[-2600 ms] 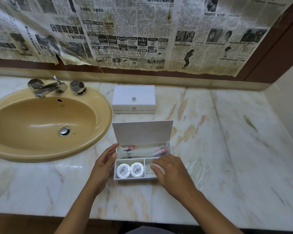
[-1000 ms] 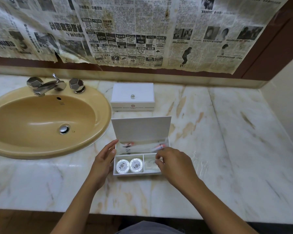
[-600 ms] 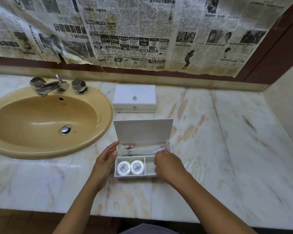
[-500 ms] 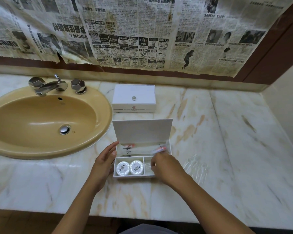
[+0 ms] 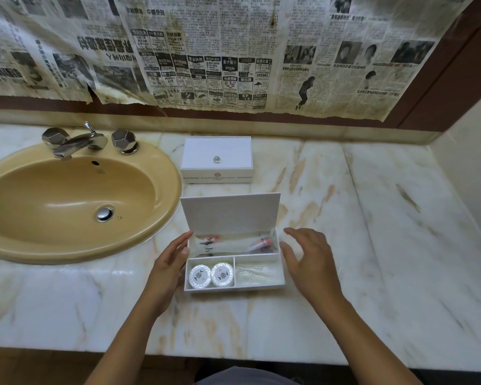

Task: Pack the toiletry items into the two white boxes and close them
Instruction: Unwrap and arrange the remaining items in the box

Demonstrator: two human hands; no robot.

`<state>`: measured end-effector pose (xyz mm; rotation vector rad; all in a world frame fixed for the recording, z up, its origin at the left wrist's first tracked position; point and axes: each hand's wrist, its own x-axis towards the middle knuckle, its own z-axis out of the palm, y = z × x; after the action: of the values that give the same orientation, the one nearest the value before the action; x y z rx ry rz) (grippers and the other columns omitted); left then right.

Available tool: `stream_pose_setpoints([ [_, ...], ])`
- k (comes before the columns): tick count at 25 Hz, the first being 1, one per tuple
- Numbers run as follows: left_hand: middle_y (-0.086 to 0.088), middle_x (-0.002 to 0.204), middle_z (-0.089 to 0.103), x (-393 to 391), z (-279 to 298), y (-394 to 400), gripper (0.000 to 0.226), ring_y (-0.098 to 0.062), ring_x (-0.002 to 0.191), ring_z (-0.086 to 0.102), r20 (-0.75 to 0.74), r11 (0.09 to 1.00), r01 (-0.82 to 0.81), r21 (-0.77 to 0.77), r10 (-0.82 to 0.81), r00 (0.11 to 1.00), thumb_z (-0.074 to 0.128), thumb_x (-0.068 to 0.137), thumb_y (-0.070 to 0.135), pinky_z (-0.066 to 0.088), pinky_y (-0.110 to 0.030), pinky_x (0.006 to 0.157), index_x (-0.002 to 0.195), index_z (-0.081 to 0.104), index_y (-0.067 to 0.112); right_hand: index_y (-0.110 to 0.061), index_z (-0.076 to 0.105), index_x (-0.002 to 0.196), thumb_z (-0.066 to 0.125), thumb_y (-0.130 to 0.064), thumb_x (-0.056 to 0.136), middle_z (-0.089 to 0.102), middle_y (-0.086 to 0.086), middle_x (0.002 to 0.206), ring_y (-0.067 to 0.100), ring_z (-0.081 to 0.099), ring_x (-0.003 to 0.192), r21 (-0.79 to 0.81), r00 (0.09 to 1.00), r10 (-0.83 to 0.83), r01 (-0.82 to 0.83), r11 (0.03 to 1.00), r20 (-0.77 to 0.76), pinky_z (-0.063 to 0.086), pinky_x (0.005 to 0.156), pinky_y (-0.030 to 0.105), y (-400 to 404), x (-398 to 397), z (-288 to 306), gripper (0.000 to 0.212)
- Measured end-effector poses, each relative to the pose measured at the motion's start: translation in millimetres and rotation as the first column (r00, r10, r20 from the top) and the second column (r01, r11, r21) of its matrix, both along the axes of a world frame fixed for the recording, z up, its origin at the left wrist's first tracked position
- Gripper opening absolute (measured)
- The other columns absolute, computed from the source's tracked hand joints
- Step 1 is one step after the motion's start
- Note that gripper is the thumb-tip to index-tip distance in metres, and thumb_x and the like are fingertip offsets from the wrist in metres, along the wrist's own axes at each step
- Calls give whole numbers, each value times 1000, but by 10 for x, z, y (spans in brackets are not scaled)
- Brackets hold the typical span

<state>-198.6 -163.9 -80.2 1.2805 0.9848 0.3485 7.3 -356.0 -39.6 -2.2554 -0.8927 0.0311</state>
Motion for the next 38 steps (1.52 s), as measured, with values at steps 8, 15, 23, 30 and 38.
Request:
stream_pose_setpoints([
  [8, 3, 129, 69, 30, 71, -24, 33, -16, 116, 68, 11, 999, -27, -35, 27, 1000, 49, 105, 24, 56, -26, 83, 129, 63, 44, -26, 21, 148, 40, -39, 97, 5, 4, 159, 16, -11, 145, -287, 934, -202, 114, 951, -295, -11, 114, 43, -314, -93, -629, 55],
  [15, -1, 131, 69, 23, 53, -25, 34, -22, 119, 67, 24, 999, -29, -41, 30, 999, 49, 105, 24, 53, -44, 100, 125, 65, 46, -19, 44, 137, 43, -11, 98, 25, 6, 153, 17, 11, 145, -77, 926, -106, 84, 993, -363, 0, 117, 33, -181, -63, -561, 40],
  [23, 1, 129, 70, 23, 69, -34, 34, -18, 117, 68, 19, 999, -28, -44, 28, 999, 49, 106, 22, 54, -33, 91, 128, 64, 42, -25, 66, 117, 56, -2, 87, 45, 9, 142, 32, 30, 136, -365, 992, 79, -109, 925, -96, 21, 113, 48, -215, 210, -558, 39],
  [30, 10, 133, 65, 26, 70, -37, 33, -8, 121, 61, -15, 1000, -17, -2, 17, 1000, 48, 106, 26, 50, -20, 85, 129, 62, 45, -25, 74, 92, 62, 0, 78, 58, 6, 128, 28, 39, 128, -473, 989, 138, -146, 869, -52, 26, 106, 46, -136, 275, -523, 32],
  [38, 4, 136, 65, 6, 2, 2, 33, -18, 129, 59, -1, 1000, -6, -24, 6, 1000, 50, 105, 28, 47, -38, 103, 127, 63, 48, -21, 77, 84, 70, -10, 81, 64, 9, 118, 30, 50, 119, -365, 996, 80, -60, 929, 39, 34, 100, 46, -131, 331, -297, 13],
])
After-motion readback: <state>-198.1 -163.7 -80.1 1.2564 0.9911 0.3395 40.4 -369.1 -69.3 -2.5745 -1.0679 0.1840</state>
